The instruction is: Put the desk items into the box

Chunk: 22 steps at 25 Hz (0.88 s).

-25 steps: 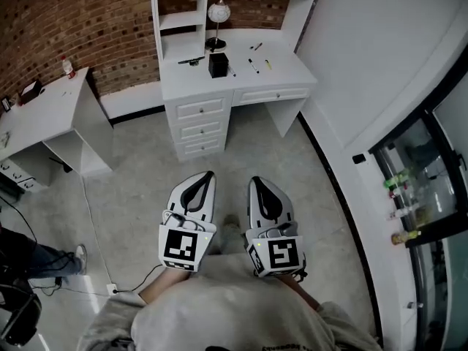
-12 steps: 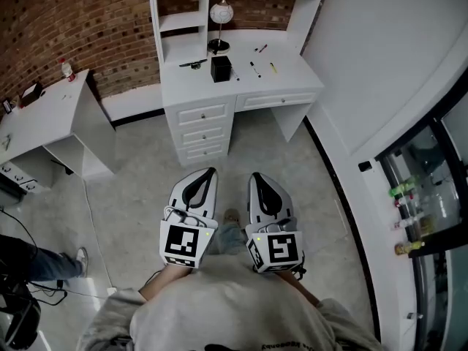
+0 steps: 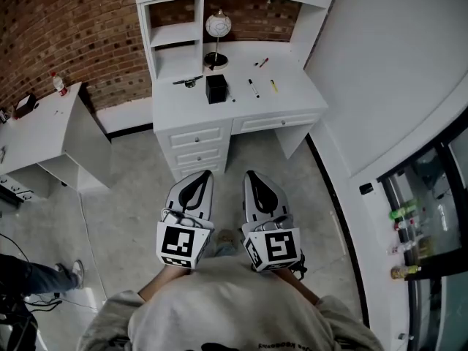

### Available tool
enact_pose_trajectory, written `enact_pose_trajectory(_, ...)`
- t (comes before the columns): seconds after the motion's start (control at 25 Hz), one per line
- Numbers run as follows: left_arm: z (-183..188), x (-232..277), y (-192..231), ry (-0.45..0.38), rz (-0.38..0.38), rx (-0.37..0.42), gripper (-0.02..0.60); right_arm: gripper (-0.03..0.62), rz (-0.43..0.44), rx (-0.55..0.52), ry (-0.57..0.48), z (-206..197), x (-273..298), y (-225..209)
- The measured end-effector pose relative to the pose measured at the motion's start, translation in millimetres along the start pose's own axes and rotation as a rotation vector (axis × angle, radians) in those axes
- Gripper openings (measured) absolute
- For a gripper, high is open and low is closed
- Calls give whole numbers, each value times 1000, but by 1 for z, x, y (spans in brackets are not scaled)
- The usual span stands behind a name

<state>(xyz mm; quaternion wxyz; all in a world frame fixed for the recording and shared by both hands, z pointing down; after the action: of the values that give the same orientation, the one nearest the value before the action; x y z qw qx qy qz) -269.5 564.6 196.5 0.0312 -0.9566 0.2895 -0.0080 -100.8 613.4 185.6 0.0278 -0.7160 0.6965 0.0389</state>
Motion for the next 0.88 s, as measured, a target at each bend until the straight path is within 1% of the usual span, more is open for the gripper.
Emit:
enact_pose_trajectory(0.24,2,58,31,-14,34,15,4,18,54,-9,-16,-5,66,-27)
enact_pose_trajectory(0.44,0,101,50,-10,49,27,5,18,59,10,-14,-13,108,-55)
enact_pose_trajectory(0.56,0,116,58,7,64,42,4,18,51,49,4,-20,126,-70)
enact_pose_trajectory(0.68,-3,126,65,23,77,40,3,18,38,71,25,-28,137,-82)
enact_pose_trajectory(0.88,-12,141,72,40,79,27,5,18,31,67,52,-38,151,-92)
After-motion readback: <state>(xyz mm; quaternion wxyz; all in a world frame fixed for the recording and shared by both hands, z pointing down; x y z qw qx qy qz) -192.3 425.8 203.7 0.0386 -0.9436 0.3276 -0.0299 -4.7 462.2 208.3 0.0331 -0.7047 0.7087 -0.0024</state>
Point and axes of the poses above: the fingertips, and each gripper's own axes: x forward along the fingers, y to its left, z out of its top, the point moved 10 cm from there along -x, backward along the fingers, and after that the axes turned 13 degrees about -z, right-handed, at the moved point
